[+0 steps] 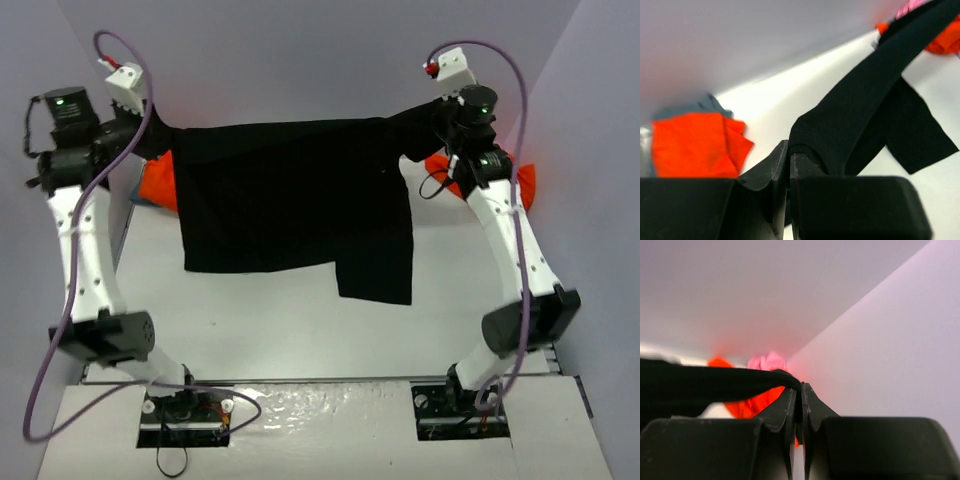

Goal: Fold and stack the t-shirts

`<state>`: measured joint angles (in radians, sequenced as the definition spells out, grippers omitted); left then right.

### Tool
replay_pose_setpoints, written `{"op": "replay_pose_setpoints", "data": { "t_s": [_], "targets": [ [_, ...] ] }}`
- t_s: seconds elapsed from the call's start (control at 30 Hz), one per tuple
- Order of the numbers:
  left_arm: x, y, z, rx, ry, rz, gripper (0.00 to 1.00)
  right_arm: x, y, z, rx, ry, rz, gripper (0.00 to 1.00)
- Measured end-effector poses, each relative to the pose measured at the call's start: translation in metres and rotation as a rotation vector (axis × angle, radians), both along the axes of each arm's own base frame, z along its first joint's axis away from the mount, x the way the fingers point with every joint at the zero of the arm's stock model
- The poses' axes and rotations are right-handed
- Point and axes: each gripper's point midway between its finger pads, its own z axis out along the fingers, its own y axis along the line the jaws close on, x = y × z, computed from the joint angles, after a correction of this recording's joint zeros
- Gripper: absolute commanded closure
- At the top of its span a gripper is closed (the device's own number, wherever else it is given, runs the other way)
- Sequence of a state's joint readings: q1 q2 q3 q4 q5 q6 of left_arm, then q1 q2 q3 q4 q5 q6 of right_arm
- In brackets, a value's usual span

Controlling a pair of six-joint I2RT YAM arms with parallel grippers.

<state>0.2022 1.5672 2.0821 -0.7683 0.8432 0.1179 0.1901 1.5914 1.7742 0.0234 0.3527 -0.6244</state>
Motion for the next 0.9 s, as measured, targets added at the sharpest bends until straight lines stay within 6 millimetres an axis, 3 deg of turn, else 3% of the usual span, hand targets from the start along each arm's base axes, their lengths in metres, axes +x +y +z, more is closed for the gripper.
{"op": "replay_pose_setpoints", "data": {
  "t_s": [0.07,0.17,0.37,0.57,0.9],
  "targets": [
    [-0.036,-0.005,0.038,0.029,-0.113,0.005,1.00,-0.032,0.003,0.044,0.037,-0.104,0.039,1.00],
    [-0.089,-0.015,0.085,0.066,-0.262,0.015,1.00,-0.073,0.005,0.092,0.080,-0.213,0.099,1.00],
    [-0.169,-0.029,0.136,0.117,-0.446,0.029,1.00,-0.110,0.008,0.129,0.122,-0.259,0.182,1.00],
    [-0.226,-0.040,0.170,0.121,-0.575,0.048,1.00,-0.143,0.005,0.158,0.175,-0.306,0.239,1.00],
    [-0.295,-0.056,0.229,0.006,-0.749,0.068,1.00,-0.214,-0.006,0.243,0.223,-0.537,0.272,1.00]
  ]
}}
